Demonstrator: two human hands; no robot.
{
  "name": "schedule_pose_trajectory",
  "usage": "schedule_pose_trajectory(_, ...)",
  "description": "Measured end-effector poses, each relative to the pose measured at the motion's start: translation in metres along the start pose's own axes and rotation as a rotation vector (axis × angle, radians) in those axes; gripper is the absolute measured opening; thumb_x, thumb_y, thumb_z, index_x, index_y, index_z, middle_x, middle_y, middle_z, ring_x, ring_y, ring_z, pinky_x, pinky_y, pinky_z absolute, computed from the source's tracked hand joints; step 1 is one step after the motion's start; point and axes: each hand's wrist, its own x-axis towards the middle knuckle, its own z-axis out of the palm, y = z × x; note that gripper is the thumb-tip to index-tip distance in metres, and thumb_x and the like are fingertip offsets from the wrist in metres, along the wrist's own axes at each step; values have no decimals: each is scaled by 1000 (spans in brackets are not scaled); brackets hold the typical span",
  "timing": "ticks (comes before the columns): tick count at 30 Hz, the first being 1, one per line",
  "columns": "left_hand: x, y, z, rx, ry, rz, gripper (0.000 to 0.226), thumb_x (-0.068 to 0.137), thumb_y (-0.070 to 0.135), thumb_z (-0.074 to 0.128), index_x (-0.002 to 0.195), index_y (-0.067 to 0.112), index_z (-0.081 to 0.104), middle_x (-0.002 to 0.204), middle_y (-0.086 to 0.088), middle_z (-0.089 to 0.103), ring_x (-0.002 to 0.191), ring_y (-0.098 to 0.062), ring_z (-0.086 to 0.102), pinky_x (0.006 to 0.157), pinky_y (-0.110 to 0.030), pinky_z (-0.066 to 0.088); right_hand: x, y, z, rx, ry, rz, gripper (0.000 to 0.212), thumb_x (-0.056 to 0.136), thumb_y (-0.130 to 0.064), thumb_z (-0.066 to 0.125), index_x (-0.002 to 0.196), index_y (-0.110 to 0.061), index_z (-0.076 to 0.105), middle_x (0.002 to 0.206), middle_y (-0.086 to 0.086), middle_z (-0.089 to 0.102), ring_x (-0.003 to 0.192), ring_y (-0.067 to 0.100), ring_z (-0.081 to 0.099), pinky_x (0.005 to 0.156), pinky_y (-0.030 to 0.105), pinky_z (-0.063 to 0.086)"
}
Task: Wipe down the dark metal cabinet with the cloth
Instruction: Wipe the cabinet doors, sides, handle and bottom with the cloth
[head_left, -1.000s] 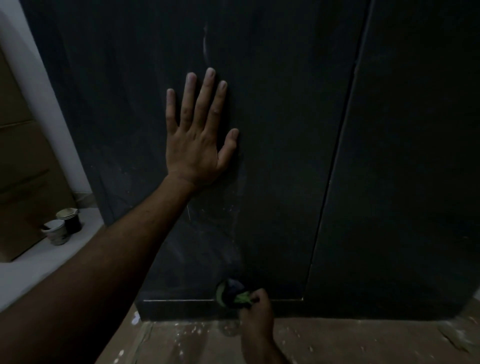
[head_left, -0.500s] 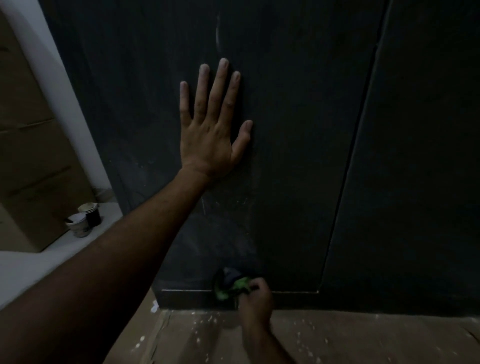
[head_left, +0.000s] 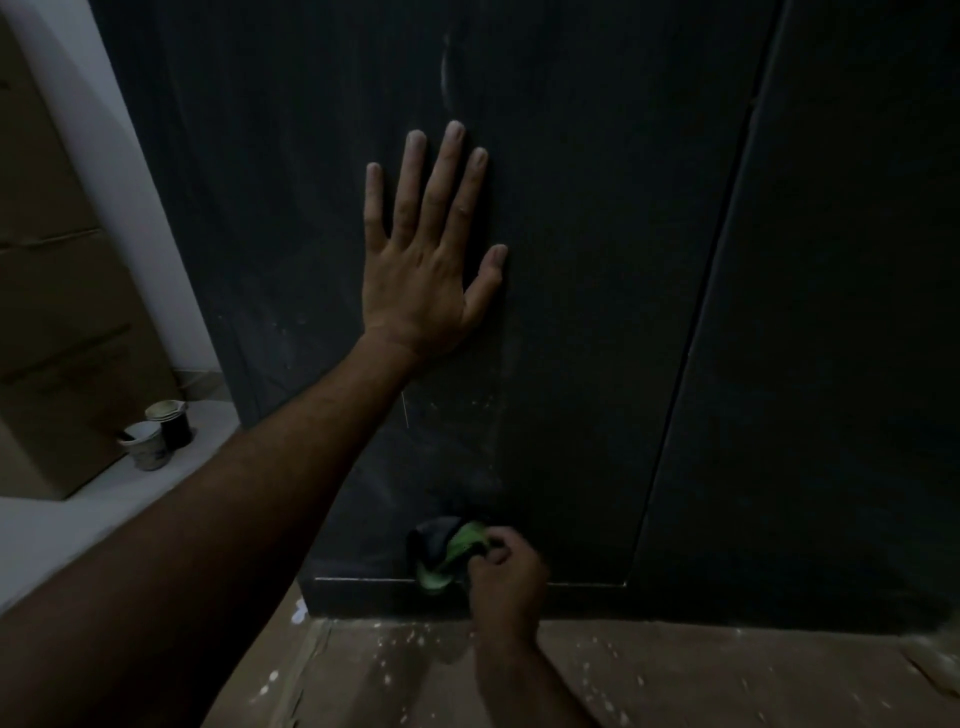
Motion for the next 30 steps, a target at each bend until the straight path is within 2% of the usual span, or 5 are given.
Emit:
schedule_pose_trajectory(4,-1,1,1,-6,-1,1,77,107,59,37,166,13,20,172,-16,21,159,-36,13,129,-57,3,17,-21,-41,126,348,-55,41,70,10,73,83,-28,65,77,8,65,71,26,61,69,36,54)
schedule_pose_trajectory(10,1,3,-9,-38,-52,-9,76,107,59,36,167,15,17,174,-14,18,161,-35,11,129,-57,2,8,-80,-39,-495,-82,-439,34,75,-22,75,109,-26,72,98,-5,70,89,17,66,78,30,53)
schedule_pose_trajectory(17,-24,15,-41,-298,-49,-122,55,106,45,51,153,16,49,161,-12,41,151,-30,36,125,-49,23,21,-164,-101,-386,73,-526,26,67,-26,79,86,-23,61,66,-5,62,66,21,63,57,33,48)
schedule_pose_trajectory(23,-108,60,-87,-776,-86,-673,29,103,55,46,90,29,49,74,10,53,68,-5,54,60,-15,37,10,-239,-108,-461,-36,-638,30,69,-34,81,77,-26,54,70,-6,63,63,12,64,51,31,52)
schedule_pose_trajectory(30,-85,107,-89,-1368,-104,-1392,54,92,59,70,131,28,51,122,4,71,106,-12,73,82,-30,62,1,-257,-102,-299,-493,-556,26,92,-8,63,115,-17,68,91,4,74,82,18,73,73,45,64)
